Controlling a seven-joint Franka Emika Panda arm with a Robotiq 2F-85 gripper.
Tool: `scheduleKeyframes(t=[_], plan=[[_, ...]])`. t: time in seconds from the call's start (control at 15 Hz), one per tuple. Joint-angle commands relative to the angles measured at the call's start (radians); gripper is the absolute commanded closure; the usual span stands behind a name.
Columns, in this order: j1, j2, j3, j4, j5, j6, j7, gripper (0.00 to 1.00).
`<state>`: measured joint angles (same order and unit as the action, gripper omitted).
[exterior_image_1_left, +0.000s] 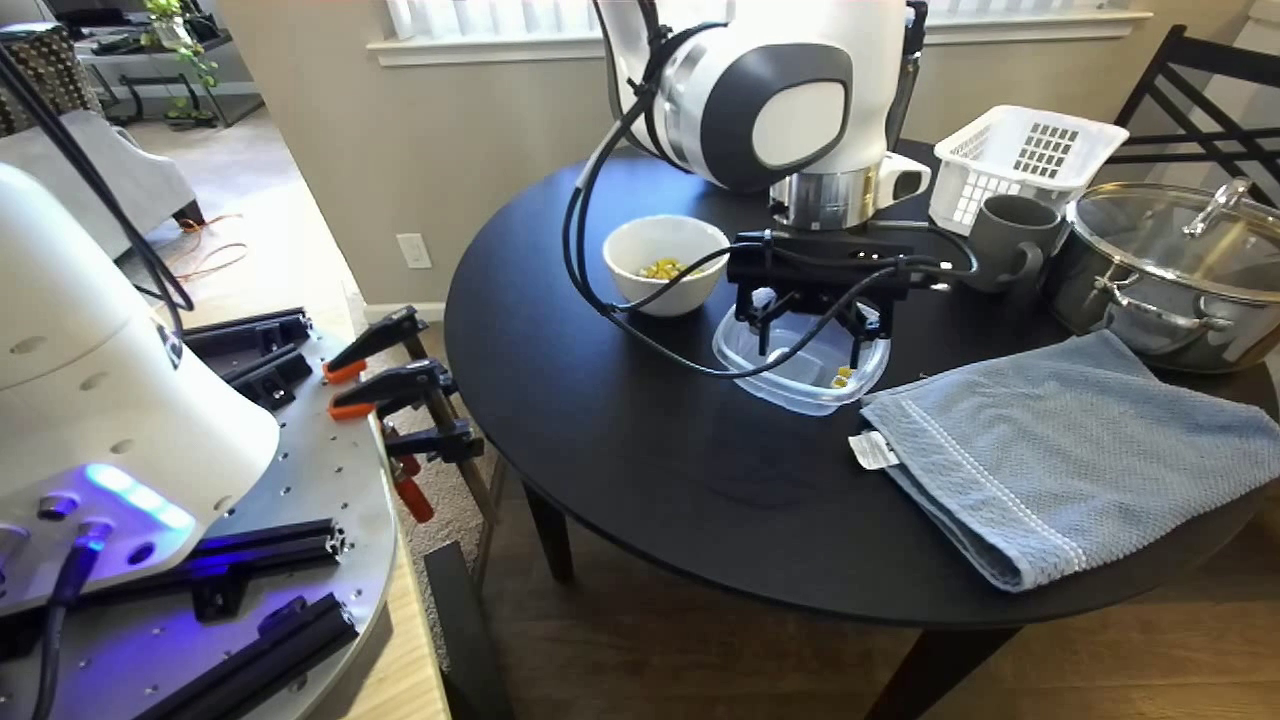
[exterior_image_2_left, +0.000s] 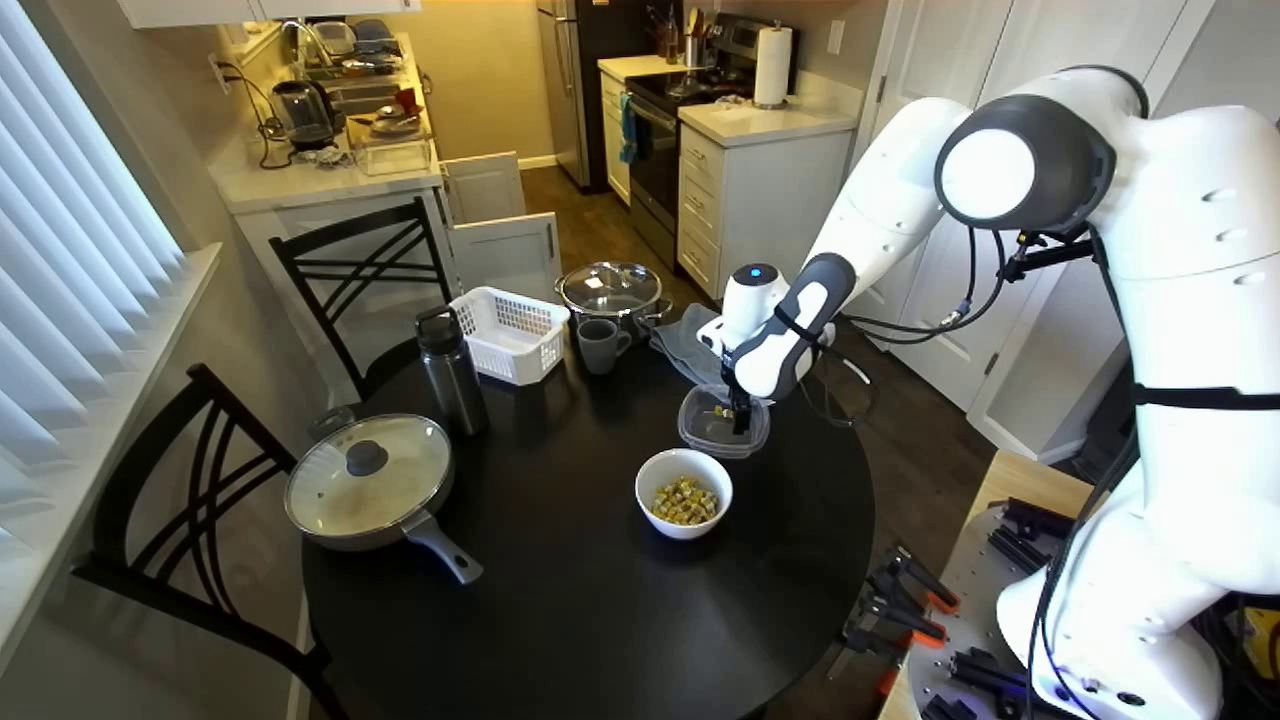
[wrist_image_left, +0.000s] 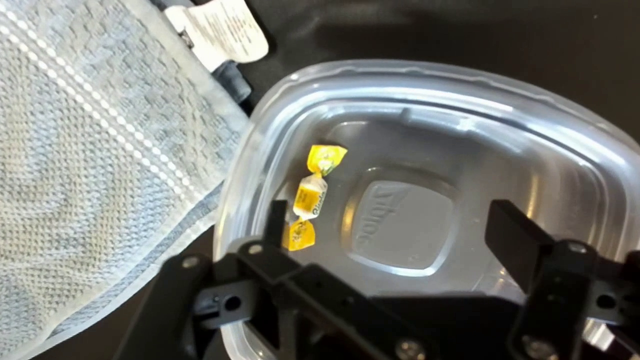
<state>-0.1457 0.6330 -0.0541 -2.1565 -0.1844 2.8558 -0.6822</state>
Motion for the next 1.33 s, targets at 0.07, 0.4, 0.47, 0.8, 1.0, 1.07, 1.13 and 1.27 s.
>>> scheduleKeyframes(t=[0.07, 0.4, 0.47, 0.8, 1.0, 1.07, 1.13, 1.27], plan=[[-0.006, 0.053, 0.017, 0.071, -0.029, -0.037, 0.048, 0.0], [0.0, 0.088, 0.015, 0.11, -0.034, -0.051, 0.062, 0.12], [0.006, 0.093, 0.007, 0.115, -0.038, -0.05, 0.072, 0.19], [0.019, 0.106, -0.021, 0.125, -0.071, -0.047, 0.102, 0.22], [0.03, 0.101, -0.035, 0.118, -0.1, -0.039, 0.125, 0.18], [0.032, 0.1, -0.037, 0.117, -0.111, -0.039, 0.132, 0.2], [0.03, 0.099, -0.035, 0.117, -0.117, -0.04, 0.135, 0.22], [0.027, 0.096, -0.029, 0.115, -0.122, -0.043, 0.14, 0.28]])
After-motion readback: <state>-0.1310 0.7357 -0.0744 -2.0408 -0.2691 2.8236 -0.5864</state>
